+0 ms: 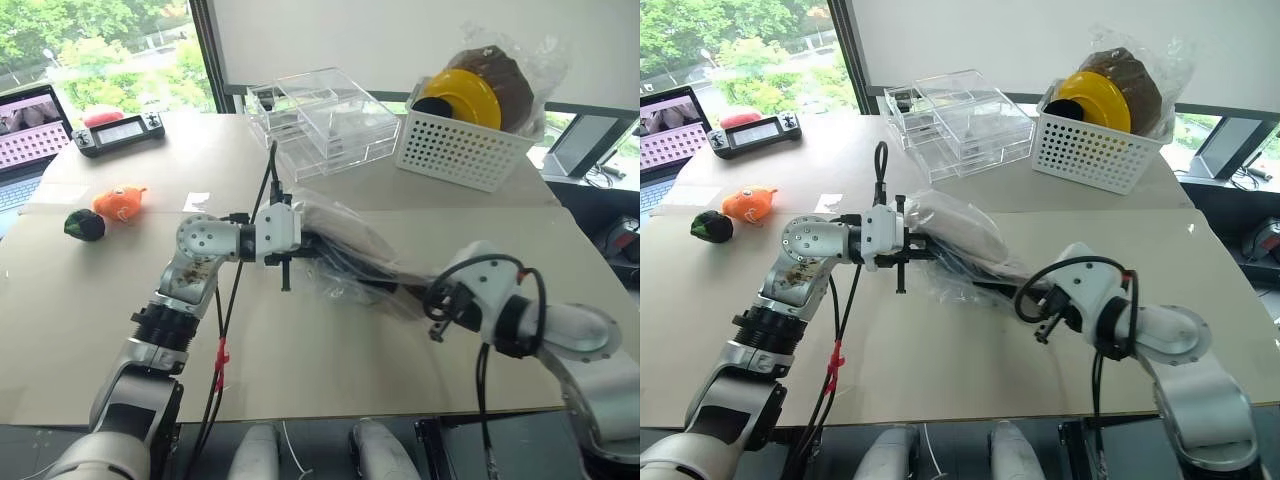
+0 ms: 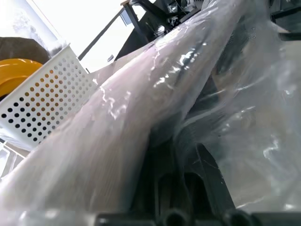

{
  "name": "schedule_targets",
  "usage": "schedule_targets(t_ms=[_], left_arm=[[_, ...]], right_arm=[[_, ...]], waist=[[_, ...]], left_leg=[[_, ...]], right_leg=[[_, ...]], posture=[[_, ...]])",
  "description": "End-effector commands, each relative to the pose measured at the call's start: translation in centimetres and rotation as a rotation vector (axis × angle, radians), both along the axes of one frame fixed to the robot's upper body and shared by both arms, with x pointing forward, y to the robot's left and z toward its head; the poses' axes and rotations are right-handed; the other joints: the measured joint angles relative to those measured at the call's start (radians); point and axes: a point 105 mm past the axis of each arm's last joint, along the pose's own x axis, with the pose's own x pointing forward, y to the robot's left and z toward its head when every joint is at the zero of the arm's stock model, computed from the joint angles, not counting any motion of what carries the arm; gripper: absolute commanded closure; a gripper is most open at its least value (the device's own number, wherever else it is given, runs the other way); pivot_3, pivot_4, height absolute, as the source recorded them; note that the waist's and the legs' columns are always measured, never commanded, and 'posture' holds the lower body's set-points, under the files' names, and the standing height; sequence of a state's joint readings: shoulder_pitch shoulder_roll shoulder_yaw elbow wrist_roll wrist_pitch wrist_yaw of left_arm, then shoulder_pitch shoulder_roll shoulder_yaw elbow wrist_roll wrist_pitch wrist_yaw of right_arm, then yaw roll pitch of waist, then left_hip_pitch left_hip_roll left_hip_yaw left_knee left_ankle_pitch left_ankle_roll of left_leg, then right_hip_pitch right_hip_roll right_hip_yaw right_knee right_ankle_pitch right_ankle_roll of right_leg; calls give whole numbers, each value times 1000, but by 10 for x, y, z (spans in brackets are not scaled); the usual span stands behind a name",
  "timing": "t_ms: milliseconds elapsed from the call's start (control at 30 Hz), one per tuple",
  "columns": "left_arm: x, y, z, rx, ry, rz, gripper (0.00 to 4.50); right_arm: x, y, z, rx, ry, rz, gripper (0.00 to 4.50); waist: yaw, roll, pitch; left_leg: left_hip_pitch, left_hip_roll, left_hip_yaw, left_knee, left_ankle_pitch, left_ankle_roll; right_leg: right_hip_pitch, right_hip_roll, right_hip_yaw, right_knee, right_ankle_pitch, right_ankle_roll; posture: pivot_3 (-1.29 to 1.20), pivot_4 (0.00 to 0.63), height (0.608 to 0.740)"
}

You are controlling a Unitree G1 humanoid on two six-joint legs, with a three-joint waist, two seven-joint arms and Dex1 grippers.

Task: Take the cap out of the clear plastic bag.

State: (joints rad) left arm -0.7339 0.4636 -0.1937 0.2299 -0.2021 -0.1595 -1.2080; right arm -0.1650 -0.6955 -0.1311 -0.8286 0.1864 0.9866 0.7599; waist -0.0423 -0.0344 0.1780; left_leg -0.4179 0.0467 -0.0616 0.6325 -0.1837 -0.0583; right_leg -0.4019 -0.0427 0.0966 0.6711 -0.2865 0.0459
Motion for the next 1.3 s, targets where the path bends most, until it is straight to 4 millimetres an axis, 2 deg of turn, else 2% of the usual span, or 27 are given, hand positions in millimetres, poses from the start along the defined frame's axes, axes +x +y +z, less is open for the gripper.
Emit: schedule_targets(t_ms=[33, 133, 200, 333, 500, 600, 800, 900, 967, 1100, 1233, 1300], left_arm=[[4, 6, 14, -31, -47, 27, 4500], [4, 5, 14, -31, -48, 25, 4500], [5, 5, 14, -30, -49, 25, 4500], [4, 4, 13, -32, -50, 24, 4500], [6, 2, 12, -58, -49, 56, 4500], [9, 3, 5, -57, -46, 94, 4500], [10, 8, -14, 3, -64, 144, 4500], [5, 13, -35, 48, -47, 157, 4500], [5, 13, -39, 42, -33, 166, 4500], [1, 9, -41, 33, -22, 158, 4500], [2, 8, -41, 32, -21, 161, 4500], [4, 7, -40, 32, -22, 161, 4500]], right_arm=[[5, -12, -6, -79, -4, -50, 4437], [25, -19, -17, -227, -57, -143, 4437], [34, -12, -22, -326, -101, -145, 4437], [48, 11, -20, -367, -205, -141, 4437], [49, 24, -15, -464, -358, -61, 4437], [48, 20, -5, -497, -473, -39, 4437], [36, 16, 9, -481, -575, 5, 4437], [23, 23, 21, -435, -620, 44, 4437], [18, 26, 21, -420, -617, 67, 4437], [-1, 44, 7, -304, -482, 167, 4437], [-11, 43, -6, -296, -375, 206, 4437], [-24, 44, -16, -195, -245, 224, 4437]], waist=[[0, 0, 0], [-1, 0, 0], [-4, 0, 0], [-6, 0, 0], [-3, -1, 0], [0, -1, 0], [3, -1, 0], [2, -1, 0], [1, -1, 0], [2, -1, 0], [3, -1, 0], [5, -1, 0]], left_leg=[[0, 0, 0, 0, 0, 0], [1, 0, 0, 0, 0, 0], [4, 0, 0, 0, 0, 0], [12, 1, 0, 0, 0, 0], [12, 1, 1, 0, 0, 0], [12, 1, 1, 0, 0, 0], [11, 1, 0, 0, 0, 0], [11, 1, 0, -1, 0, 0], [11, 1, 1, -2, 0, 0], [11, 1, 0, -2, 0, 0], [11, 0, 1, -2, 0, 0], [11, 1, 1, -2, 0, 0]], right_leg=[[0, 0, 0, 0, 0, 0], [1, 0, 0, 0, 0, 0], [4, 0, 0, 0, -1, 1], [11, 0, 0, -2, -2, 2], [13, 0, 0, -6, -1, 3], [13, 0, 0, -7, -1, 3], [13, 0, 0, -7, -1, 3], [13, 0, 0, -7, -1, 3], [12, 0, 1, -7, -1, 3], [12, 0, 0, -7, -1, 2], [12, 0, 0, -8, -1, 2], [13, 0, 0, -7, -1, 3]], posture=[[0, 150, 735], [0, 150, 735], [0, 150, 735], [0, 150, 735], [0, 150, 735], [0, 150, 735], [0, 150, 735], [0, 150, 735], [0, 150, 735], [0, 150, 735], [0, 150, 735], [0, 150, 735]])
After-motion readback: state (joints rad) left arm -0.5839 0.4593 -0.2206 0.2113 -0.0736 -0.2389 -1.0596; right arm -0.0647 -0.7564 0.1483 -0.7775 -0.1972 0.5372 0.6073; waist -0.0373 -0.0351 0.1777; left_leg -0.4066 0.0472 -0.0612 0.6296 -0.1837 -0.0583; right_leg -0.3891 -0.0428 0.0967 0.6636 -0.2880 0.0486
